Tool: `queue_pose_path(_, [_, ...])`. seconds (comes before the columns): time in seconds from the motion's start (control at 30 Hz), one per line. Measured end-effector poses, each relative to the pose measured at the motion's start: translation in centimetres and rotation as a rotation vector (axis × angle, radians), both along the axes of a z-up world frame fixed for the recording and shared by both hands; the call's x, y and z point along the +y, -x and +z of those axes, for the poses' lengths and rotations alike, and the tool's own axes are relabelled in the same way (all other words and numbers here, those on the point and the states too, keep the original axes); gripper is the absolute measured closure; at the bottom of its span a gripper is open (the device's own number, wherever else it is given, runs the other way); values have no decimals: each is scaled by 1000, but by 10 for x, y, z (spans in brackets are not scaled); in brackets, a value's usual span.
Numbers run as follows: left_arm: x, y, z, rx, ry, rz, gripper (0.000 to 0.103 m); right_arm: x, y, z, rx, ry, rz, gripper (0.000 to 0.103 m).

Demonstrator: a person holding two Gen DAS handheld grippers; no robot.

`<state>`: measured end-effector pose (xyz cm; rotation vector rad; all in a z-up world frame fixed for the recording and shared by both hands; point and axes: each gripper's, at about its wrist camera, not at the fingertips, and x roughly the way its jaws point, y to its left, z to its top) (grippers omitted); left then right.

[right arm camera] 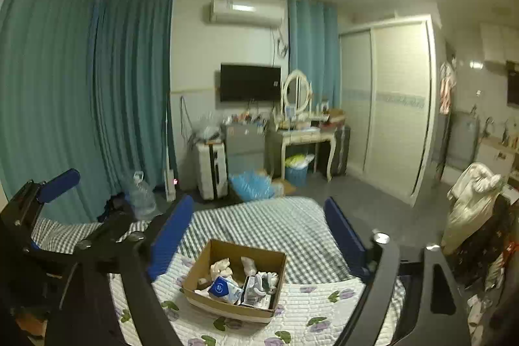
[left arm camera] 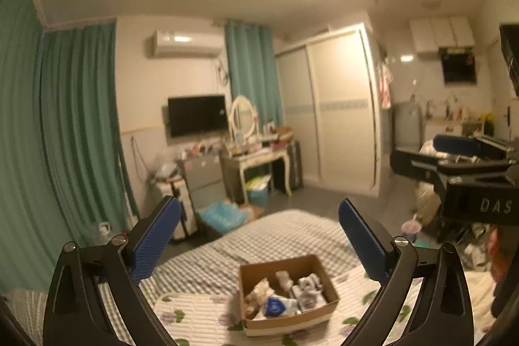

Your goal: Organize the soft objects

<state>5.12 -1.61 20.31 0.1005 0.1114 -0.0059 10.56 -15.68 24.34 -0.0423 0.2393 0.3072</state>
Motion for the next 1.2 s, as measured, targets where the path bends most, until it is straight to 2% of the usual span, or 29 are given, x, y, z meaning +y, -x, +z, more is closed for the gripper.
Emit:
queue_pose_path(0.17, [6, 48, 2, -76, -1, 30, 3, -1, 60, 4, -45, -43, 56, 1])
queue_pose_path(0.3, [15, 66, -16, -98, -3, 44, 3, -1, 87, -11, -73, -53, 74, 0])
queue_pose_path(0.5, [26, 66, -66, -53, 10, 83, 3, 0, 108, -62, -88, -99, 53, 0])
queue_pose_path(0.67, [31, 57, -119, -20, 23, 112, 3, 5, 102, -125, -49, -141, 35, 0])
queue_pose_path(0.83, [36, 39, -166, 37, 15, 122, 3, 22, 79, -182, -1, -120, 2, 0])
queue_pose_path(1.07, [44, 15, -202, 161, 56, 98, 3, 23, 50, -226, 103, -80, -32, 0])
queue_pose_path(1.2, [44, 19, -210, 165, 49, 107, 3, 21, 44, -238, 132, -77, -49, 0])
